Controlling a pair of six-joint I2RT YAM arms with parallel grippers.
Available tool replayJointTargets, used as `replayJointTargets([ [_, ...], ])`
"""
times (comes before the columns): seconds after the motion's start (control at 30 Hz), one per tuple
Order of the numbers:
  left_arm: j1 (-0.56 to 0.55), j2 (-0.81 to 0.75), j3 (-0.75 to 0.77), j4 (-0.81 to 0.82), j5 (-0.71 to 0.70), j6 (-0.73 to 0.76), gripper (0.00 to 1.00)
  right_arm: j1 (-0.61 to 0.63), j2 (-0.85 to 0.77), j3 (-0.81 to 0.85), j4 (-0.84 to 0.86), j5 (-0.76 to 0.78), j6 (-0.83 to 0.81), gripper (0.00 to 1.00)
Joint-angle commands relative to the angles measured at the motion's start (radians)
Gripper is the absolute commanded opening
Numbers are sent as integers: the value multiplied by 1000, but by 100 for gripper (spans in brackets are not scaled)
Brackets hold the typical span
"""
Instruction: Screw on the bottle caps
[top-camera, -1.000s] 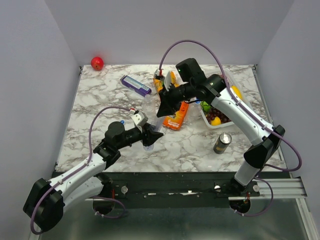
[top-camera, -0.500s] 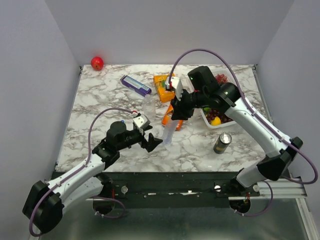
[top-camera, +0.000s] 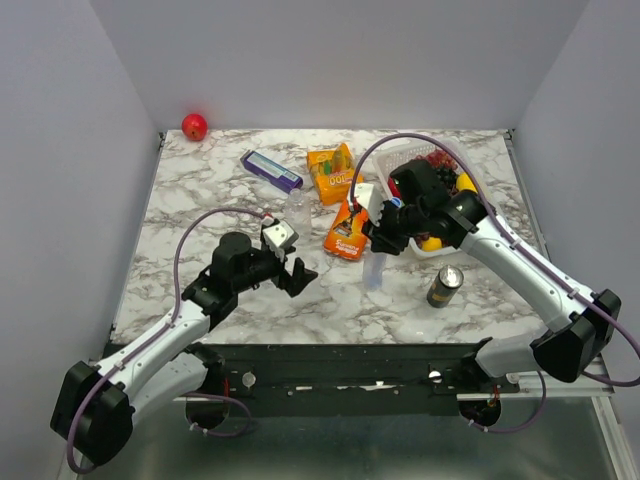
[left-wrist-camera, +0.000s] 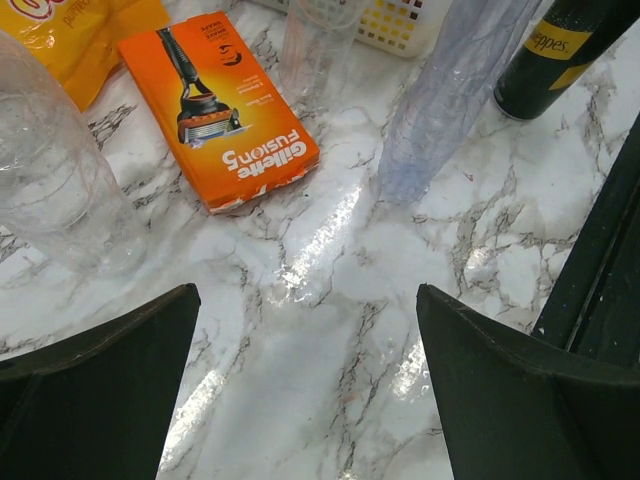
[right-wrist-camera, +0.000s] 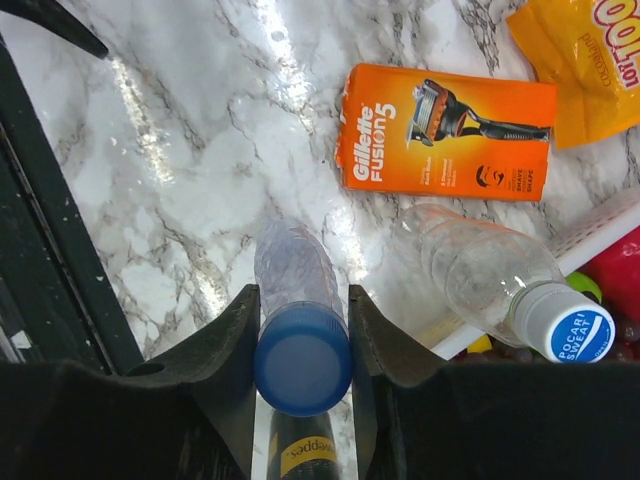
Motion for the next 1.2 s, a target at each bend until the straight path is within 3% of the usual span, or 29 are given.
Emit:
replayJointTargets([
  [0.0, 33, 32, 47, 0, 6, 14, 99, -13, -18, -36, 86, 29, -60, 18],
  [0.5, 72, 84, 68, 21, 33, 8, 99, -23, -47, -125, 156, 19, -52, 26],
  [0.83, 79, 92, 74, 23, 52, 5, 99, -23, -44, -149, 201, 87, -14, 52],
  [1.17, 82, 99, 74, 41, 60, 2, 99, -26, -8, -113, 207, 102, -17, 56],
])
